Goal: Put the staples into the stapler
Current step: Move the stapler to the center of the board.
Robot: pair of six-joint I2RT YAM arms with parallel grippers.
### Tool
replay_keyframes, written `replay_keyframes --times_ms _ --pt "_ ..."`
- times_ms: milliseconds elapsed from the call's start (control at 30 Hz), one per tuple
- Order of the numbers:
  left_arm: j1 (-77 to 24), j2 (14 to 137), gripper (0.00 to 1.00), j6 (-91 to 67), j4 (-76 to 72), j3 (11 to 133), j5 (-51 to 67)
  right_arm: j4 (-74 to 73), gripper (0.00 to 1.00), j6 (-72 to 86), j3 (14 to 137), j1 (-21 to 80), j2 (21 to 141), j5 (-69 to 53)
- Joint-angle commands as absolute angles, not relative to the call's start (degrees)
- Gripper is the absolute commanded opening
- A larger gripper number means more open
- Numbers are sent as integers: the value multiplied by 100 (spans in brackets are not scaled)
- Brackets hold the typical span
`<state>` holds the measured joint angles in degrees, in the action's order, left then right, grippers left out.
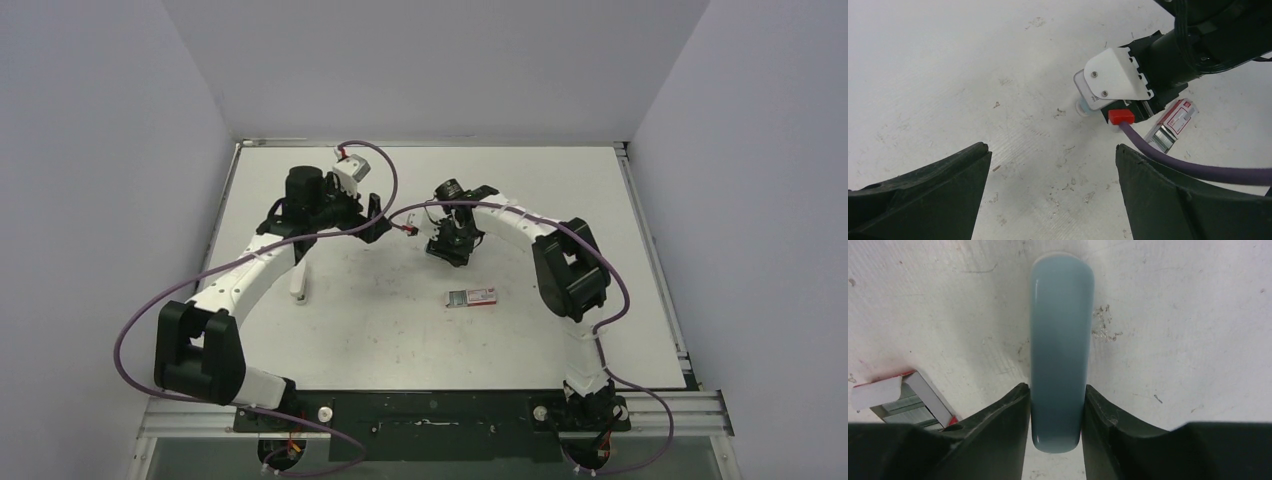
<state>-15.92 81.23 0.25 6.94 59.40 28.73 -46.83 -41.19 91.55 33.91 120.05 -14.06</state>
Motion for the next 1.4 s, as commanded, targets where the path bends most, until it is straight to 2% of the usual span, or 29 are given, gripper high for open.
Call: replay_keyframes --times_ms 0,33,167,267,433,667,767,900,1167,1367 --pt "-1591 8292 95 43 383 6125 2576 -4272 51 -4034 9044 3397 11953 -1798" --pt "-1584 8340 96 131 352 6124 2593 -4137 60 -3956 8906 3310 11848 -1891" --pt "-1582 8603 97 180 -11 6102 2749 -3913 88 -3727 8497 2715 11408 -2804" --pt "-1632 8828 97 186 -553 5988 3066 -3761 96 -3757 8034 2211 10934 -3450" --pt "-2173 9389 95 1164 -602 6219 3577 -3657 96 -4087 7244 1520 10077 -4032" --pt "-3127 10792 88 3823 1540 7852 3723 -3709 94 -4207 6626 787 9537 -4307" --pt "-3310 11304 83 4029 1844 8439 3634 -3789 93 -4234 6444 614 9415 -4399" --pt "-3475 11768 82 4317 2233 9003 3697 -3860 92 -4290 6155 514 9265 -4454" --pt "-3740 12166 80 5195 2887 9318 3854 -3908 91 -4353 5820 299 9089 -4456" --pt "-3868 12418 71 5164 2873 9599 3835 -3895 90 -4318 5701 235 9110 -4535"
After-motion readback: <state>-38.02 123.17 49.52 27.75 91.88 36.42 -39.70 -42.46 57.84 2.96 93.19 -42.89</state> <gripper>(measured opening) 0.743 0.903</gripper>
